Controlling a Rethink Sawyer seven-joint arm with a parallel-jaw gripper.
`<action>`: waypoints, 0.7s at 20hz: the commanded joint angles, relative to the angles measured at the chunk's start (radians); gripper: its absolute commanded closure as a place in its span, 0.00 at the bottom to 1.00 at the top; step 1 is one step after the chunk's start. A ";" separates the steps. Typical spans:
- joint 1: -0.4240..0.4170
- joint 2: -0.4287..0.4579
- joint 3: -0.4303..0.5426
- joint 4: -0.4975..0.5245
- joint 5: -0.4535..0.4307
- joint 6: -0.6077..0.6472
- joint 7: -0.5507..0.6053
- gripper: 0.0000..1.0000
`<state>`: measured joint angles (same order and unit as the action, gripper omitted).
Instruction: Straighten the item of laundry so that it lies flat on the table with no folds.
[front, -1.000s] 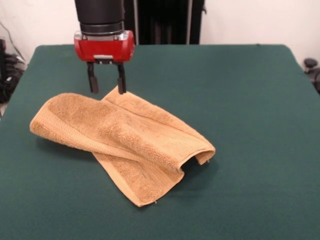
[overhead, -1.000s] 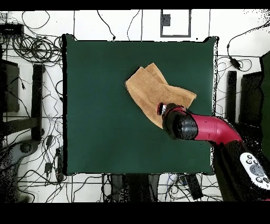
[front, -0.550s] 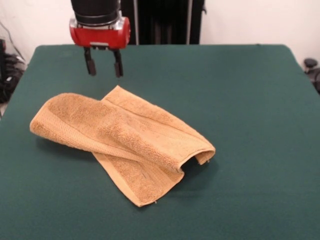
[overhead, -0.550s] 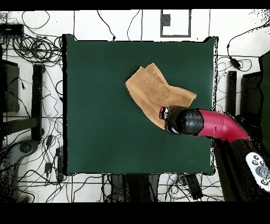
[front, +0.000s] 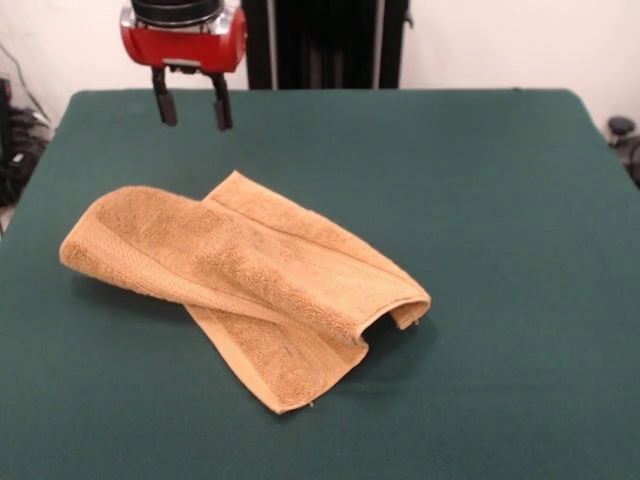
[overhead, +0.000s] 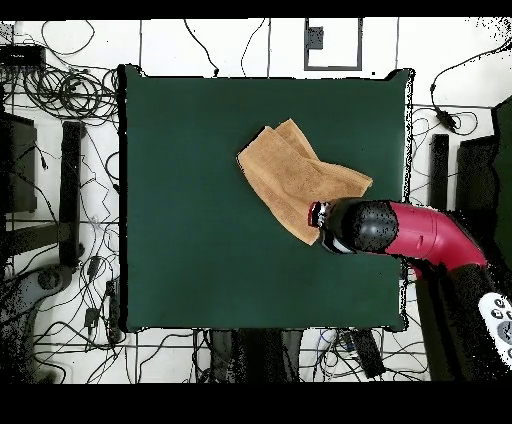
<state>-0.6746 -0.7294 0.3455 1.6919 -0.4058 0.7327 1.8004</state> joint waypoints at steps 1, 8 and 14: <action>0.011 0.051 0.040 0.028 0.022 0.021 -0.011 0.00; 0.011 0.109 0.026 0.064 0.001 -0.084 0.039 0.00; -0.001 0.145 0.030 0.092 0.000 -0.144 0.049 0.00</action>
<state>-0.6811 -0.6874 0.3454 1.6990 -0.4098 0.6746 1.8004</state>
